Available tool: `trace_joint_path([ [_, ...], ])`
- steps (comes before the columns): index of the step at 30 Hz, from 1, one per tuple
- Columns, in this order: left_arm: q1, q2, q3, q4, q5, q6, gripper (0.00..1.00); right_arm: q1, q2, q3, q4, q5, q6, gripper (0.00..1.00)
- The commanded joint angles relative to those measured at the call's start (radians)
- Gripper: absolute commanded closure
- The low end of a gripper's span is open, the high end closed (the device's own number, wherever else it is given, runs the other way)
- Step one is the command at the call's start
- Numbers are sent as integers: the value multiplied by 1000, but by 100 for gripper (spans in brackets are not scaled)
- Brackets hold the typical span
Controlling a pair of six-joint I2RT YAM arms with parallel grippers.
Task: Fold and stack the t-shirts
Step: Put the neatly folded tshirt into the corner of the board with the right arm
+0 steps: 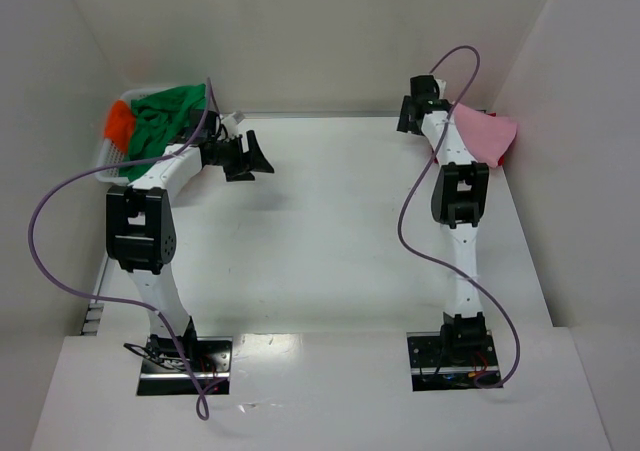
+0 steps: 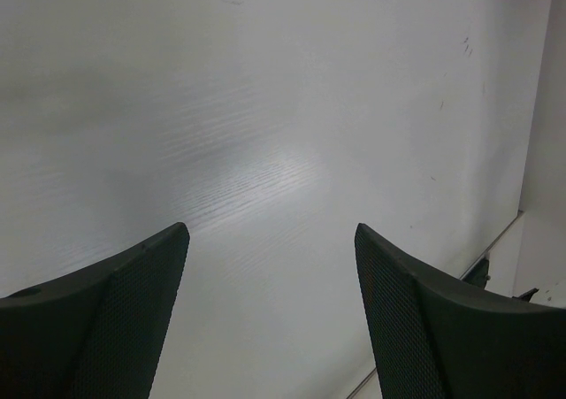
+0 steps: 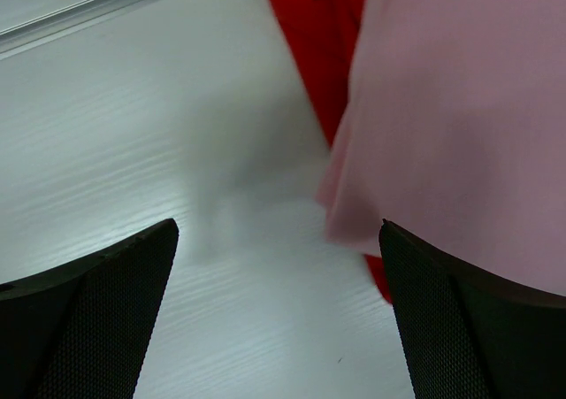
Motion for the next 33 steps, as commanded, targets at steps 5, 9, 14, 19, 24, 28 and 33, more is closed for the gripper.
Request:
trace_joint_path([
  [5, 6, -31, 26, 3, 41, 31, 17, -16, 130, 165, -18, 164, 3, 0],
  [9, 6, -31, 3, 3, 41, 31, 17, -16, 141, 176, -18, 202, -15, 1],
  [14, 6, -49, -31, 24, 41, 22, 17, -25, 118, 126, -18, 213, -15, 17],
  [19, 6, -58, -41, 35, 41, 13, 17, -25, -8, -47, 21, 213, 18, 18],
  [24, 6, -58, -52, 44, 51, 13, 17, -36, -112, -195, 75, 213, 18, 18],
  [28, 6, -49, -52, 44, 62, 13, 17, -56, -123, -206, 45, 234, 29, 22],
  [33, 6, -40, -43, 44, 71, 31, 17, -65, -200, -311, 80, 233, 41, 25],
])
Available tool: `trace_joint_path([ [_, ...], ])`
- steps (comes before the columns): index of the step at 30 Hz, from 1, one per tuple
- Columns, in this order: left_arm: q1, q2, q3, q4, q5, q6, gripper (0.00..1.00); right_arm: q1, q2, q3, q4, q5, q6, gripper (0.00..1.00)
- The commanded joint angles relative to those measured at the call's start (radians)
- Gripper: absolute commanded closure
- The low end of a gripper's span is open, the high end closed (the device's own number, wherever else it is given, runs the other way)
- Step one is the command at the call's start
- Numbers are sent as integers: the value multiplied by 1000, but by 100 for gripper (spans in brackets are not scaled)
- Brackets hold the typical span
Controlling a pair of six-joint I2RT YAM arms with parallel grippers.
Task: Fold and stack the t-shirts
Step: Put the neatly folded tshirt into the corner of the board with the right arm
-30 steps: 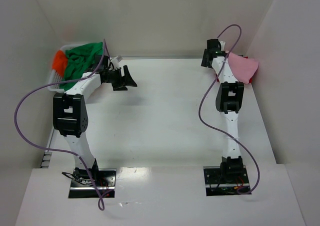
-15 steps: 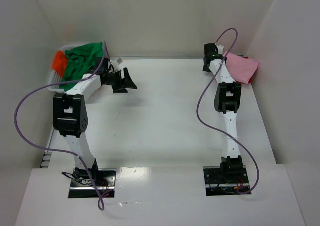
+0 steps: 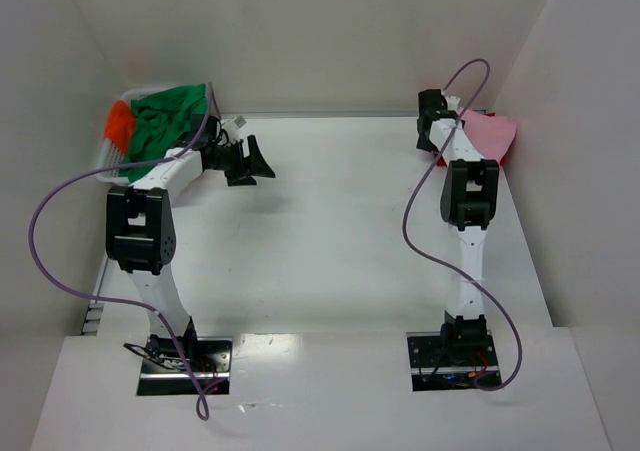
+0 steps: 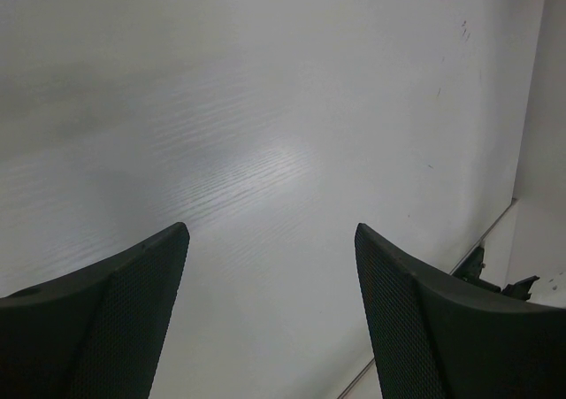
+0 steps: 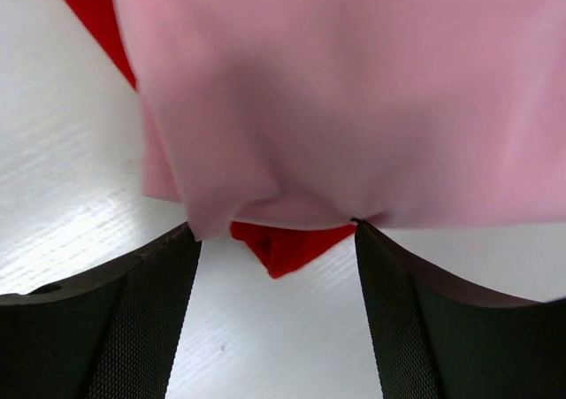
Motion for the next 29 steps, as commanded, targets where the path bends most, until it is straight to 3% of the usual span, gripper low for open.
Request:
trace_joint_path([
  [1, 6, -34, 13, 20, 40, 28, 17, -17, -120, -68, 58, 35, 34, 25],
  [6, 6, -34, 71, 1, 40, 37, 17, -17, -262, -68, 102, -172, 34, 0],
  [8, 6, -34, 134, -28, 25, 62, 15, -17, -333, -82, 150, -321, 44, 0],
  [12, 6, -34, 254, -95, -105, 126, 7, -17, -459, -96, 181, -449, 90, 0],
  [15, 6, -45, 314, -137, -259, 181, 0, -17, -549, -167, 170, -450, 117, 0],
  [21, 6, -81, 418, -212, -509, 223, 0, -17, -821, -513, 243, -367, 170, 0],
  [27, 6, -157, 383, -212, -543, 214, 0, -44, -1015, -721, 230, -306, 207, 0],
  [29, 6, -189, 374, -212, -543, 203, 0, -89, -1057, -793, 239, -383, 207, 0],
])
